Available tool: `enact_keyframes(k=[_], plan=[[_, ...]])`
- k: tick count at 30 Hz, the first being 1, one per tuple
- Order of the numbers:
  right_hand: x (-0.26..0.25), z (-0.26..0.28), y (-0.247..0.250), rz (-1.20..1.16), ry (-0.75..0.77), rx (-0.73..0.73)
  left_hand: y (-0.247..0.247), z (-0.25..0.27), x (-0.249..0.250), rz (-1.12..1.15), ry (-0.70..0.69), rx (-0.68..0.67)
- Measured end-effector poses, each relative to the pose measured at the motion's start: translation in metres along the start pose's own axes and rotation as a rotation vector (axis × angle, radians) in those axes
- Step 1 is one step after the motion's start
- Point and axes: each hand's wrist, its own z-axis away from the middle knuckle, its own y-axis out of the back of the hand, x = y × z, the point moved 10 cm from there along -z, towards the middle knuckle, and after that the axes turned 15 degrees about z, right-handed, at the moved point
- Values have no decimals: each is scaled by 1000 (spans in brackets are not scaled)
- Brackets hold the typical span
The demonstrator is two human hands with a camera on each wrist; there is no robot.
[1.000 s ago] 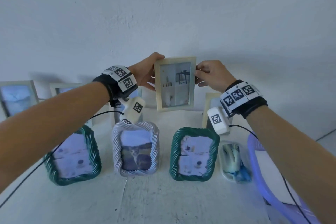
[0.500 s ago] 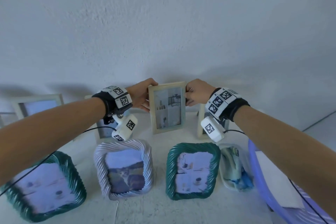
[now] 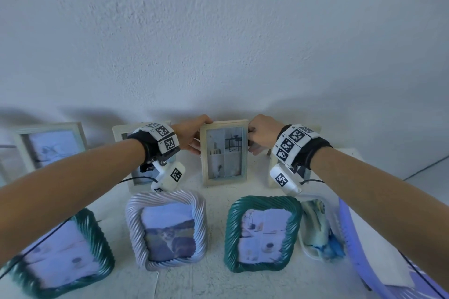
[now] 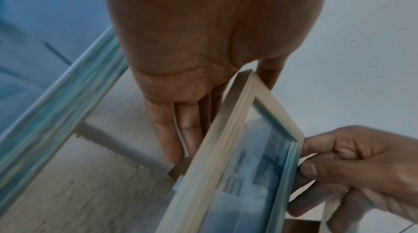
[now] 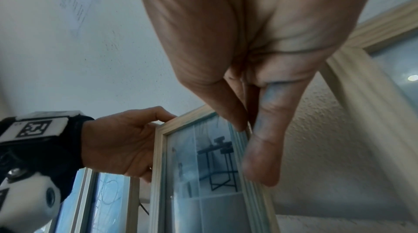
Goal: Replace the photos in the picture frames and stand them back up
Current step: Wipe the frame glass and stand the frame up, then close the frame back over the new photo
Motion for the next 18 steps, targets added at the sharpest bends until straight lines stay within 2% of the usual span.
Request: enact_keyframes(k=[3,6,9,11,13,15,18], plan=[[-2,2,10,104,-21,51,3,7,21,-113,-82,63],[-8,11,26,101,-41,116,0,29,54,-388,-214,73],[-26,26,55,261,-33,285,-4,68,90,-650,-394,50],[-50,34,73,336,23,404,3,91,107,-675,-461,51],[-79,36,78,312,108,430,23,104,113,-697,-446,81],[-112,33,72,283,221,377,50,110,113,-834,-390,167],[-161,23,59,341,342,308,89,113,100,-1070,-229,310]])
